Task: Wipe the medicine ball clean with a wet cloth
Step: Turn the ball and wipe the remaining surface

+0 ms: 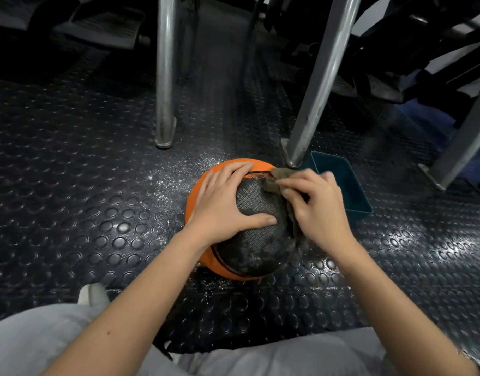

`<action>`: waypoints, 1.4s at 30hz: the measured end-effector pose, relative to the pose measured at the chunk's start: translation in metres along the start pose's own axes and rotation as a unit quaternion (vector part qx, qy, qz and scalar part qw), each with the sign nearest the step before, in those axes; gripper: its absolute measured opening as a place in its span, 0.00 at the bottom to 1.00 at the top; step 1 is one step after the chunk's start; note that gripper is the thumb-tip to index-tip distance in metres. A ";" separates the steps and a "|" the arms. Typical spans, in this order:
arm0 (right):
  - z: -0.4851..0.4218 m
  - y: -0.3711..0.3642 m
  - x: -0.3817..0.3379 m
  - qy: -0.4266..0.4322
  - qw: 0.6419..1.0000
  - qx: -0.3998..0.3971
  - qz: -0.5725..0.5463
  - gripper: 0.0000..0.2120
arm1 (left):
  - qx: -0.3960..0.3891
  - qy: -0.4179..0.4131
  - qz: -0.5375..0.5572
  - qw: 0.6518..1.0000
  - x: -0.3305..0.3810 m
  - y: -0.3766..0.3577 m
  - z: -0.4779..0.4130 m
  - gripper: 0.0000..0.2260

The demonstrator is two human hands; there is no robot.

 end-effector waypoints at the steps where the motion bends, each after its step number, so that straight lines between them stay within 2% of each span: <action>1: -0.015 -0.005 0.006 -0.021 1.000 -0.013 0.008 0.09 | 0.000 -0.003 0.002 1.000 0.000 0.000 0.000 0.50; 4: -0.042 -0.016 0.020 -0.057 0.997 -0.051 -0.011 0.10 | 0.001 0.007 0.005 1.000 -0.002 0.000 0.001 0.49; 9: 0.014 0.000 0.005 -0.014 1.000 -0.003 -0.020 0.09 | 0.008 0.021 0.007 1.000 -0.007 0.002 -0.001 0.50; 12: 0.035 0.002 -0.001 0.002 1.000 0.000 -0.012 0.10 | 0.006 0.007 0.001 1.000 -0.005 0.001 -0.001 0.49; 20: -0.033 -0.011 0.013 -0.069 0.997 -0.044 -0.008 0.09 | 0.003 0.009 0.003 1.000 -0.006 0.001 -0.001 0.49; 24: 0.010 -0.003 0.002 -0.026 0.999 0.011 -0.041 0.09 | 0.011 0.011 0.038 0.999 -0.014 0.008 -0.002 0.50; 27: 0.034 0.000 -0.001 0.005 0.999 0.015 -0.036 0.09 | -0.014 0.019 0.059 0.998 -0.020 0.009 -0.006 0.50; 30: 0.017 -0.003 0.019 -0.049 0.996 0.021 -0.069 0.09 | -0.036 0.003 0.071 0.997 -0.019 0.007 -0.007 0.49; 33: 0.001 -0.010 0.044 -0.124 0.979 0.032 -0.158 0.09 | -0.046 -0.004 0.084 0.995 -0.020 0.009 -0.006 0.47; 37: -0.001 -0.022 0.063 -0.175 0.963 0.005 -0.204 0.14 | -0.003 -0.047 0.023 0.999 -0.003 0.014 0.003 0.41; 39: -0.002 -0.025 0.069 -0.193 0.963 -0.016 -0.189 0.16 | -0.032 -0.064 -0.025 0.997 0.010 0.002 0.010 0.41; 42: -0.002 -0.023 0.063 -0.158 0.979 -0.016 -0.128 0.12 | -0.068 -0.059 -0.082 0.993 0.012 -0.011 0.013 0.47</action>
Point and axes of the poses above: each hand's wrist, its own z-axis away from the middle knuckle, its own y-axis out of the back of the hand, x = y × z, the point moved 8 cm from there along -z, towards the middle knuckle, and after that the axes turned 6 degrees about -x, right-handed, at the moved point
